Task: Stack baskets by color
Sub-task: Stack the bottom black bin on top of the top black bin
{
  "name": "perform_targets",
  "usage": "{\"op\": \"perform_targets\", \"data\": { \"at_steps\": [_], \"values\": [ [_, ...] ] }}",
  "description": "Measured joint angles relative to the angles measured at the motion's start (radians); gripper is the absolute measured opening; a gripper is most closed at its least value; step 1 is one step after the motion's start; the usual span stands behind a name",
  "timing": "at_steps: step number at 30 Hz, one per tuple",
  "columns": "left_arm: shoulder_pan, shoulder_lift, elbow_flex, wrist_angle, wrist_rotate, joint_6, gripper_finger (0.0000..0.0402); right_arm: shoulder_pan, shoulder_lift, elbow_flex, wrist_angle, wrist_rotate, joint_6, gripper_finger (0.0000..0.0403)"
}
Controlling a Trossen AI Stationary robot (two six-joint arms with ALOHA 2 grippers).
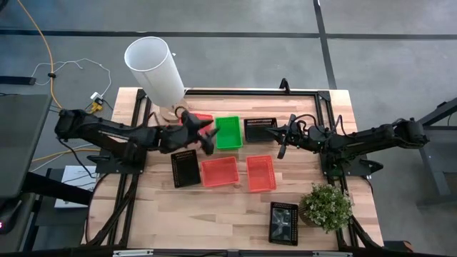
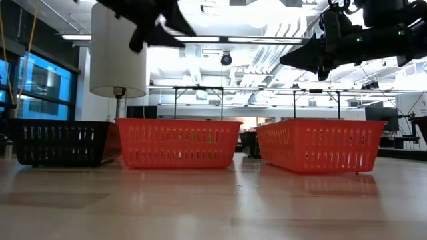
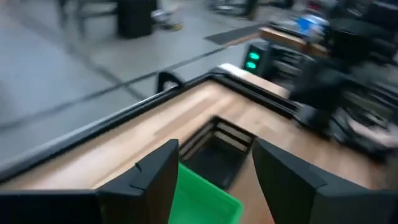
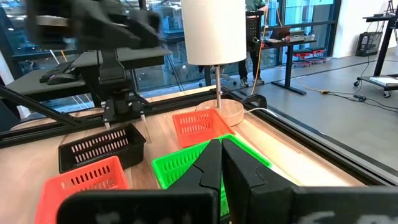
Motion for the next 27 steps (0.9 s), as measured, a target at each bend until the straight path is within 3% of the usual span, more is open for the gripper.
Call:
{"op": "perform_targets", "data": {
  "at_steps": [3,8,13,21,27],
  "values": [
    [-0.083,-0.04,-0.029,0.051,-0.013,0.152,0.019,0.0,0.0,0.0,0.0,-0.001,0.0,0.0],
    [-0.161,-0.132,-0.13,0.112,0.034,0.269,0.0181,0.0,0.0,0.0,0.001,-0.006,0.003,0.0],
    [-0.124,-0.248,-0.275,0.23,0.169,0.343,0.0172,0.0,0.0,0.0,0.014,-0.032,0.027,0.0],
    [-0.062,-0.354,-0.54,0.604,0.435,0.489,0.0161,0.0,0.0,0.0,0.056,-0.047,0.029,0.0],
    [-0.026,-0.39,-0.625,0.643,0.414,0.409,0.016,0.0,0.0,0.0,0.056,-0.048,0.046,0.0]
  ]
}}
